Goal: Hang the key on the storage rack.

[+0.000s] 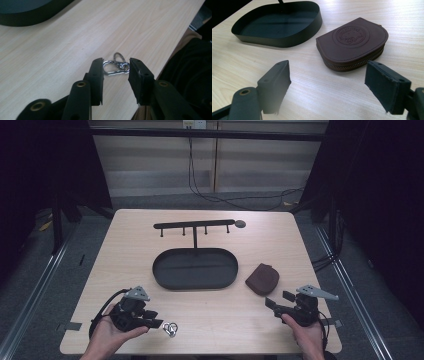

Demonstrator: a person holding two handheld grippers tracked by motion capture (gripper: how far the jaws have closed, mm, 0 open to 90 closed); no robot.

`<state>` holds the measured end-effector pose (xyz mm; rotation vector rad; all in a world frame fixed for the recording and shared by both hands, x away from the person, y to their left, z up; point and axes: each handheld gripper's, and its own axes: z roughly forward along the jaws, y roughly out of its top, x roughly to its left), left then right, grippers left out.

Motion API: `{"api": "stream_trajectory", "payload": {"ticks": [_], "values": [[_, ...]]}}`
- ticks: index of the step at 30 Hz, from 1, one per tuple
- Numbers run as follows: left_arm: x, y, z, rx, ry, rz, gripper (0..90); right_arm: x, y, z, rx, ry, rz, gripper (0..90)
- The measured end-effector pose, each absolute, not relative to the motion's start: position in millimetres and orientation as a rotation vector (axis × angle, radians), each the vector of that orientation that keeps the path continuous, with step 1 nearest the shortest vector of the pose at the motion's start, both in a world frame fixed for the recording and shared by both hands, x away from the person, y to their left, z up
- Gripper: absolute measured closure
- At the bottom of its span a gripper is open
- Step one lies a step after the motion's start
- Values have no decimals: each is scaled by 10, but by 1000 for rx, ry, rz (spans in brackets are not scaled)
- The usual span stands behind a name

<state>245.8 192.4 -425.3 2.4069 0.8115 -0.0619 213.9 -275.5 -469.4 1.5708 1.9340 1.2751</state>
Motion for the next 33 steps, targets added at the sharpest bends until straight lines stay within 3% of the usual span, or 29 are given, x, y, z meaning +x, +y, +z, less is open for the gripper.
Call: {"api": "stream_trajectory", "payload": {"ticks": [8,14,33], "values": [[2455,1742,-4215,2490,740,-76,655,2141,-2707,-4702,1545,1972,1261,211],[2498,1642,-4257,2569,772,-42,728,2147,-2707,-4705,1549,1972,1267,211],[2644,1314,-4478,2740,728,-153,663,2149,-2705,-4703,1542,1976,1275,217]]}}
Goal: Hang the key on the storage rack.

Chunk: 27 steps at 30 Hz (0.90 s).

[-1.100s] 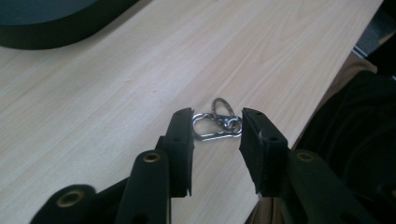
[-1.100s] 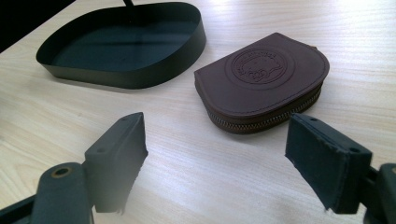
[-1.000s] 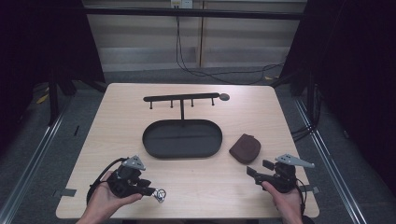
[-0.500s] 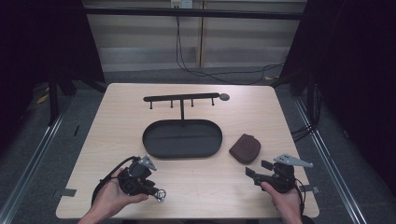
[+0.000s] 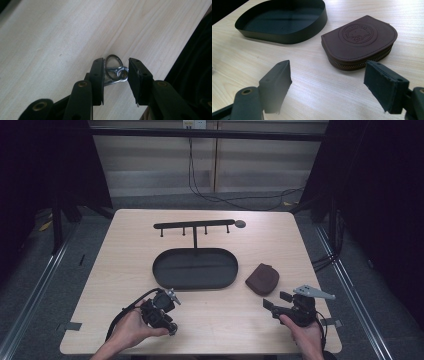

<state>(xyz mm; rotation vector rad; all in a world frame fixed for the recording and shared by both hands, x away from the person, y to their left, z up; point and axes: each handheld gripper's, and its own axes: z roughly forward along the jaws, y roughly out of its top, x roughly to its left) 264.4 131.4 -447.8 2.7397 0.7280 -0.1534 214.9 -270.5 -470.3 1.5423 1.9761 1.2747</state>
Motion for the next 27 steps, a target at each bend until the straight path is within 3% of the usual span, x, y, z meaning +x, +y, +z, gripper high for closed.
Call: {"api": "stream_trajectory", "payload": {"ticks": [12,27], "values": [[2680,1282,-4541,2777,734,-191,730,2152,-2691,-4710,1542,1997,1269,219],[2611,1196,-4532,2826,593,-231,858,2159,-2678,-4723,1543,2014,1256,219]]}}
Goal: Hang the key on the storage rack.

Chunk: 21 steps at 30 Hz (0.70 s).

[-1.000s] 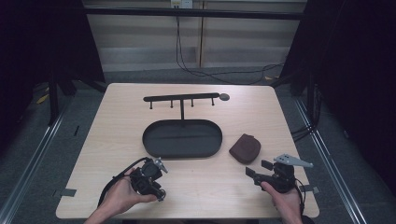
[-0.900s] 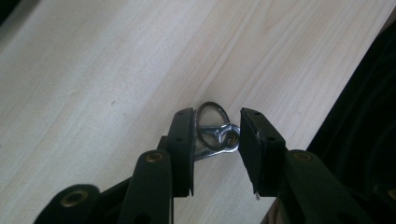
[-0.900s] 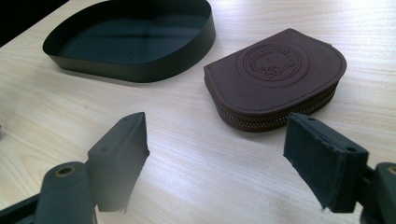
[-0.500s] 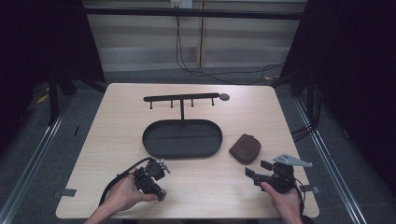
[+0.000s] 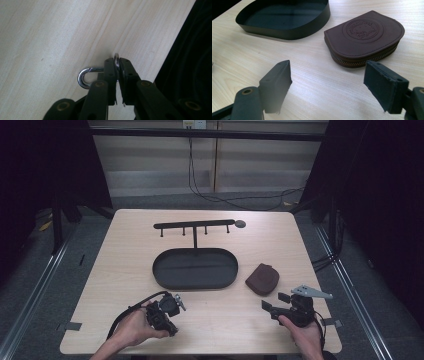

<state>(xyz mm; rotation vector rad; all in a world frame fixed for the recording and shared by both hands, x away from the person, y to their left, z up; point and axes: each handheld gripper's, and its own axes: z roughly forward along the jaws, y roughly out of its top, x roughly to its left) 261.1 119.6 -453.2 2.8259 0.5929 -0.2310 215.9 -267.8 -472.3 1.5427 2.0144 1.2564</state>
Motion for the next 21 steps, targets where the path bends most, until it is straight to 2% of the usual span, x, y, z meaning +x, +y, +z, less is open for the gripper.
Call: {"api": "stream_trajectory", "payload": {"ticks": [4,11,15,21], "values": [[2619,1183,-4523,2840,589,-236,889,2162,-2676,-4726,1542,2017,1256,219],[2645,1177,-4409,2876,568,-225,890,2162,-2676,-4727,1545,2017,1253,219],[2649,1184,-4324,2913,584,-169,891,2161,-2678,-4726,1544,2016,1253,218],[2701,1281,-4134,2892,581,-150,891,2162,-2673,-4729,1544,2019,1250,219]]}}
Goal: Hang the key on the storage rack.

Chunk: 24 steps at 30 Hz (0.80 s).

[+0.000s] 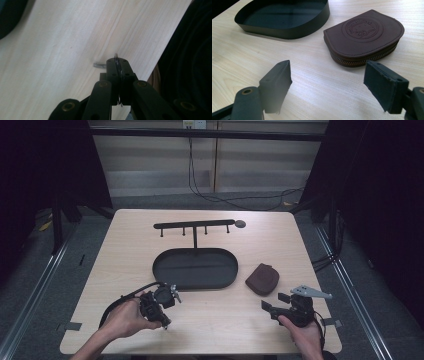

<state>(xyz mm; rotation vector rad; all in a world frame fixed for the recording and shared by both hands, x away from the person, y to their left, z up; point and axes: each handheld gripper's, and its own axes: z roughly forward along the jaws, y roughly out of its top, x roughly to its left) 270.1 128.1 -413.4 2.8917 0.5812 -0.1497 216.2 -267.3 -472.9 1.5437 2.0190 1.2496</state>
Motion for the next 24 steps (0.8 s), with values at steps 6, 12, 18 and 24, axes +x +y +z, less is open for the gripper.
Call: {"api": "stream_trajectory", "payload": {"ticks": [6,12,18,24], "values": [[2757,1354,-4021,2906,580,-138,892,2161,-2672,-4727,1544,2018,1249,219],[2788,1406,-3951,2884,576,-163,891,2157,-2665,-4727,1539,2026,1248,219],[2821,1415,-3869,2915,550,-128,892,2161,-2665,-4728,1542,2030,1246,219],[2896,1460,-3766,2892,563,-138,891,2160,-2663,-4727,1543,2038,1246,226]]}}
